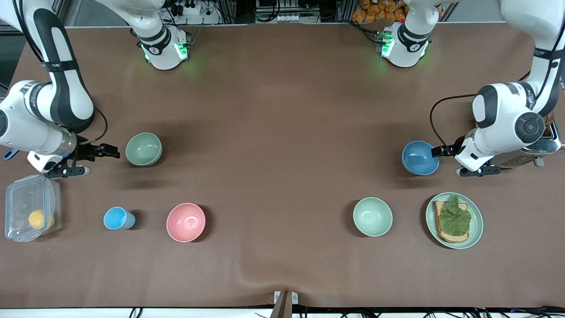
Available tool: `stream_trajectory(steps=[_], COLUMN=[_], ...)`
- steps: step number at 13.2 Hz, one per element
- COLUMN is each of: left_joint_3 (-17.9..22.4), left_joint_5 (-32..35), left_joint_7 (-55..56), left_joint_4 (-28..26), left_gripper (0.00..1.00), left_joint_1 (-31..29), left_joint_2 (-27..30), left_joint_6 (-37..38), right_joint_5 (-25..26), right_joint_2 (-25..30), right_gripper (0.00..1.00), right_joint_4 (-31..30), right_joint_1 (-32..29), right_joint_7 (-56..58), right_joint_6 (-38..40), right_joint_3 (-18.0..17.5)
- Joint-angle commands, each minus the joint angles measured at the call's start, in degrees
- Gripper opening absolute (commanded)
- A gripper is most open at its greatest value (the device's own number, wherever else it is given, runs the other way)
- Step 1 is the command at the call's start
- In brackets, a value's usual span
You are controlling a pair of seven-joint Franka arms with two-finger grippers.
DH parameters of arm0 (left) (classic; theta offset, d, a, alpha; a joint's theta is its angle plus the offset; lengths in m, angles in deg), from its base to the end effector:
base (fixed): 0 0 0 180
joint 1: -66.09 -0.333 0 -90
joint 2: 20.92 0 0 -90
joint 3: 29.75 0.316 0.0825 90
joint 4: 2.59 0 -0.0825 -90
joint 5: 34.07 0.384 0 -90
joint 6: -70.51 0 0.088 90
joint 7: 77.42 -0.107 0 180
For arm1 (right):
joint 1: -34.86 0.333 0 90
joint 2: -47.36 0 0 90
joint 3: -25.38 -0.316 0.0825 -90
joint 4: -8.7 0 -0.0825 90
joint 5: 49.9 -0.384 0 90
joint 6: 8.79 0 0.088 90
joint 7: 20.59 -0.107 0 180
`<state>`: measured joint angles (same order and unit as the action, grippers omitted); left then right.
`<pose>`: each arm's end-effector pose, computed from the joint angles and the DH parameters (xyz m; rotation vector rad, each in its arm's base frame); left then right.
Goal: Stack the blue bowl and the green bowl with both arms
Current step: 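Grasp the green bowl with the right gripper while the left gripper grasps the blue bowl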
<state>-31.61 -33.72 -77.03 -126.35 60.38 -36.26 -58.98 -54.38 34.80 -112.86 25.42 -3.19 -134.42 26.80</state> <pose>0.5446 0.0368 0.2596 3.1194 0.1095 -0.2618 0.5443 -0.1014 0.2967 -3.0445 -0.0976 0.1985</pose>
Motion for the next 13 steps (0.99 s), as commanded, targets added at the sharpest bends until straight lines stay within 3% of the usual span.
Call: stream_trajectory(steps=[1,5,9,11,12,13], left_joint_3=[-0.2,-0.2,-0.2,-0.2,-0.2,-0.2], left_joint_5=[1.0,1.0,1.0,1.0,1.0,1.0], left_joint_7=[0.1,0.2,0.3,0.4,0.4,0.6], left_joint_4=[-1.7,-2.3,-2.5,-2.5,-2.5,-2.5], left_gripper=[0.82,0.71,0.64,0.5,0.39,0.27], left_joint_1=[-0.6,-0.7,-0.8,-0.8,-0.8,-0.7], left_joint_2=[-0.8,-2.9,-4.1,-4.4,-4.4,-4.5], left_joint_6=[-4.0,-5.9,-6.8,-6.8,-6.8,-6.8], right_joint_5=[-2.2,-3.8,-3.8,-3.8,-3.8,-3.9], right_joint_2=[-0.5,-2.5,-3.3,-3.3,-3.3,-3.3], right_gripper=[1.0,0.88,0.79,0.75,0.69,0.69], right_joint_4=[-1.4,-6.1,-7.9,-8.9,-9.3,-9.8], right_joint_1=[-1.9,-1.6,-1.3,-1.3,-1.3,-1.3], right_joint_7=[1.3,1.2,1.3,1.3,1.3,1.3], right_joint_6=[-1.3,-9.6,-10.4,-10.4,-10.4,-10.8], right_joint_3=[-0.9,-1.1,-1.1,-1.2,-1.2,-1.2])
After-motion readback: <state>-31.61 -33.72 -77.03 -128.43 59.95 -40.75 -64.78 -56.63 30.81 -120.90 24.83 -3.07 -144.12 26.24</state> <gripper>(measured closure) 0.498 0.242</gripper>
